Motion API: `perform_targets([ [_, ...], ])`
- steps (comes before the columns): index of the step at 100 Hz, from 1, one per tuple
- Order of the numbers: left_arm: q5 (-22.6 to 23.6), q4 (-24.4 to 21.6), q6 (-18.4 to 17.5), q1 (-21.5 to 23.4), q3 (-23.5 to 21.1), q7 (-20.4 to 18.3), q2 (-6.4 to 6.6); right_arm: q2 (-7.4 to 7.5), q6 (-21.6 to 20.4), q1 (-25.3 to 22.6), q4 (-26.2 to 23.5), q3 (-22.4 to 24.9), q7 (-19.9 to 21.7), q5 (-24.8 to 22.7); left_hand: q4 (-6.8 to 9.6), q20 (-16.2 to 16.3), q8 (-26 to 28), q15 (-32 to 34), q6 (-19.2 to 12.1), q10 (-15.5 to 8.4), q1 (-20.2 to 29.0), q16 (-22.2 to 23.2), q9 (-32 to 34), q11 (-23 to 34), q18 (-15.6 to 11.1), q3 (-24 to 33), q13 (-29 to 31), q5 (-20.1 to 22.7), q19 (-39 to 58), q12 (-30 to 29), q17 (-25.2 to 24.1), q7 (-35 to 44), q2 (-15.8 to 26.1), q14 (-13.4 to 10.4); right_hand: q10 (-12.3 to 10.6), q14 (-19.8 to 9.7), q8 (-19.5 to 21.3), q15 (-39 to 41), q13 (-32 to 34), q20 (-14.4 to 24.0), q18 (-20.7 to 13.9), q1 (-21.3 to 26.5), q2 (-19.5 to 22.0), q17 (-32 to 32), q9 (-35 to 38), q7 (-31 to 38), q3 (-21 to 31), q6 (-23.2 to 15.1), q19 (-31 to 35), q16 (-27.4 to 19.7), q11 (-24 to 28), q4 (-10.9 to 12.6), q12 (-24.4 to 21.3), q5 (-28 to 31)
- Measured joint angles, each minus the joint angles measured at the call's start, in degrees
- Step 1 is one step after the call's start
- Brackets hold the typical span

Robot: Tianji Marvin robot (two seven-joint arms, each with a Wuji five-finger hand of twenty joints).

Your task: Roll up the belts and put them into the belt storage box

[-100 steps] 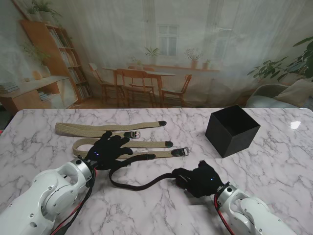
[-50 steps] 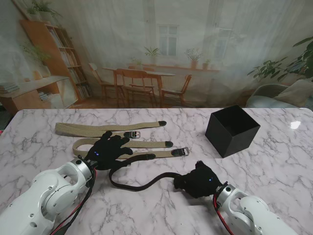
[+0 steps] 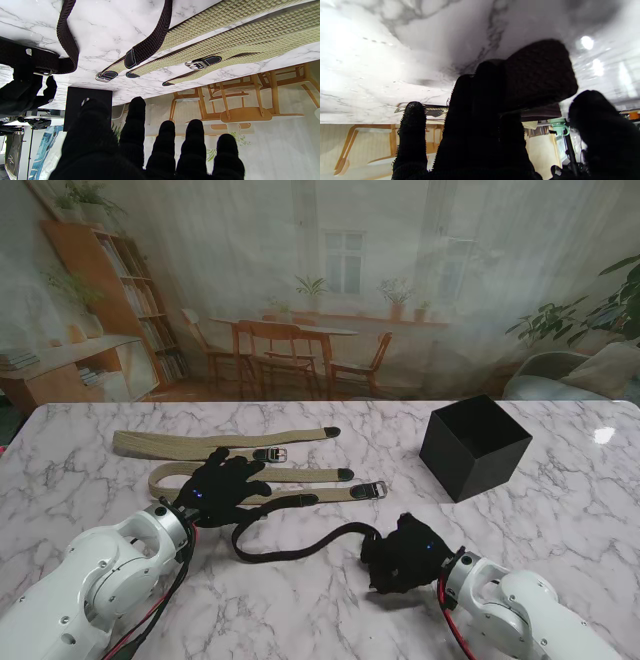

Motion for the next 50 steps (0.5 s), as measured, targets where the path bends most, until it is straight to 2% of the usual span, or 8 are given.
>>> perform_targets([
  [9,0.0,0.0,0.0,0.0,0.0,0.0,0.00,0.19,-1.4,-1.3,-3.0,1.9,5.5,-0.5,0.00,0.0,0.0,0.0,0.0,0.0,0.0,0.0,0.0,0.0,0.0,0.0,0.0,0.0,0.0,0.0,0.0,0.0,0.0,0.0,-0.6,-0.5,0.6,-1.3,-2.2,0.0,-0.6,0.0,0.0,-0.8,-2.2,-1.5,-2.8,2.7,-0.8,-1.3,-2.9,0.6,-2.6,-3.5],
  [16,0.0,0.0,0.0,0.0,0.0,0.1,0.00,0.41,-2.0,-2.0,-4.9,3.0,9.1,-0.3,0.00,0.0,0.0,0.0,0.0,0.0,0.0,0.0,0.0,0.0,0.0,0.0,0.0,0.0,0.0,0.0,0.0,0.0,0.0,0.0,-1.3,-1.0,0.6,-1.4,-3.5,0.0,-0.6,0.1,0.0,-1.4,-3.9,-2.7,-2.9,4.3,-1.4,-2.3,-4.1,0.6,-3.5,-5.8],
  [19,0.0,0.0,0.0,0.0,0.0,0.1,0.00,0.52,-2.0,-2.2,-5.3,3.2,10.1,-0.1,0.00,0.0,0.0,0.0,0.0,0.0,0.0,0.0,0.0,0.0,0.0,0.0,0.0,0.0,0.0,0.0,0.0,0.0,0.0,0.0,-1.8,-1.1,0.7,-1.8,-3.8,0.0,-0.9,0.1,0.0,-1.5,-4.3,-3.2,-2.6,5.0,-1.5,-2.7,-4.8,1.3,-4.0,-6.8],
  [24,0.0,0.0,0.0,0.0,0.0,0.1,0.00,0.66,-2.1,-2.5,-6.0,3.5,11.7,0.5,0.00,0.2,0.0,0.0,0.0,0.0,0.0,0.0,0.0,0.0,0.0,0.0,0.0,0.0,0.0,0.0,0.0,0.0,0.0,0.0,-2.6,-1.7,0.8,-2.7,-4.1,0.0,-1.2,0.5,-2.1,-1.7,-5.5,-4.3,1.7,5.6,-2.0,-3.8,-5.2,1.9,-4.4,-7.6],
  [37,0.1,0.1,0.0,0.0,0.0,0.1,0.00,0.91,-2.2,-2.8,-7.6,4.4,16.6,2.7,0.00,0.6,0.0,0.0,0.0,0.0,0.0,0.0,0.0,0.0,0.0,0.0,0.0,0.0,0.0,0.0,0.1,0.0,0.0,0.0,-3.9,-2.8,2.0,-2.8,-6.3,0.0,-1.9,3.0,-7.1,-2.5,-6.5,-6.2,17.2,6.2,-2.6,-5.5,-7.0,3.6,-5.5,-9.2],
  [45,0.1,0.1,0.0,0.0,0.0,0.1,0.00,1.11,-2.2,-2.9,-8.0,4.4,16.7,1.7,0.00,0.6,0.0,0.0,0.0,0.0,0.0,0.0,0.0,0.0,0.0,0.0,0.0,0.0,0.0,0.0,0.1,0.0,0.0,0.0,-5.2,-3.4,2.2,-2.8,-6.4,0.0,-2.6,6.2,-10.0,-2.6,-6.5,-6.8,26.5,6.2,-2.7,-6.0,-8.0,7.2,-6.0,-9.6],
  [50,0.1,0.1,0.0,0.0,0.0,0.1,0.00,1.16,-2.0,-2.9,-8.1,4.4,16.5,0.9,0.00,0.6,0.0,0.0,0.0,0.0,0.0,0.0,0.0,0.0,0.0,0.0,0.0,0.0,0.0,0.0,0.1,0.0,0.0,0.0,-6.4,-3.8,2.2,-2.8,-6.4,0.0,-2.6,8.9,-12.3,-2.6,-6.5,-6.9,30.4,6.2,-2.7,-6.5,-8.3,8.5,-6.1,-9.6],
])
